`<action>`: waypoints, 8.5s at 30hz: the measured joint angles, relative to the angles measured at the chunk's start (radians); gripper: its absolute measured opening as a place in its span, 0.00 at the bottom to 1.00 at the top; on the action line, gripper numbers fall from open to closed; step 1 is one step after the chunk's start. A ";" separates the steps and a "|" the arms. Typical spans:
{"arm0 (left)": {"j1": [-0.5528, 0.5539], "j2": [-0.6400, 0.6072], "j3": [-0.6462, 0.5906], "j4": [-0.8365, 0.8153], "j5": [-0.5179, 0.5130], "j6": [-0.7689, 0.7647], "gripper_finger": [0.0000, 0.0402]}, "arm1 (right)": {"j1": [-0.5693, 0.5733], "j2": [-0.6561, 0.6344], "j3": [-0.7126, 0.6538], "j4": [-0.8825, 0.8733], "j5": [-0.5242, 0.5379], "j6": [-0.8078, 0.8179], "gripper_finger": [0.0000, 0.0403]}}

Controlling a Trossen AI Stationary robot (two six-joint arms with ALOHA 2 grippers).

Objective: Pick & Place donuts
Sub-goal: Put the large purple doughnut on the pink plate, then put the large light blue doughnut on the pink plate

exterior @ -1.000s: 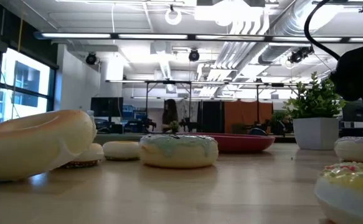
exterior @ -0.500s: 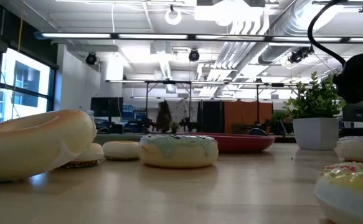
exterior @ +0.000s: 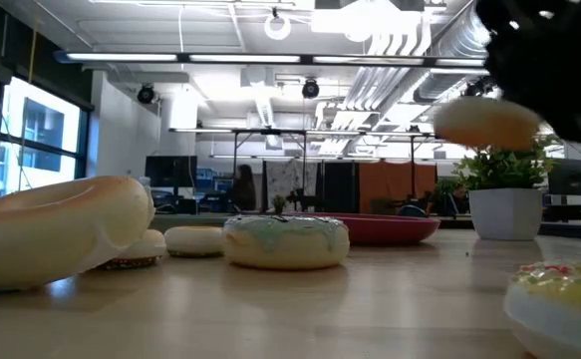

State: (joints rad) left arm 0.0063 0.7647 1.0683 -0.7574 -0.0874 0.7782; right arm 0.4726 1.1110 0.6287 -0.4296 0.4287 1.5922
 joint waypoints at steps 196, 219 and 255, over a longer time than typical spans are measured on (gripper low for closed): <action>-0.227 0.493 -0.017 0.158 -0.140 0.215 0.00 | -0.216 0.368 0.241 0.228 -0.473 -0.461 0.70; -0.427 0.346 -0.515 0.761 -0.069 0.028 0.00 | -0.186 0.766 0.662 -0.021 -0.389 -0.231 0.66; -0.432 0.317 -0.515 0.710 -0.068 0.133 0.00 | -0.184 0.915 0.699 -0.011 -0.415 -0.239 0.61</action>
State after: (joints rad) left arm -0.4253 1.0817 0.5533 -0.0479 -0.1552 0.9113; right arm 0.2886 2.0258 1.3277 -0.4408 0.0135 1.3537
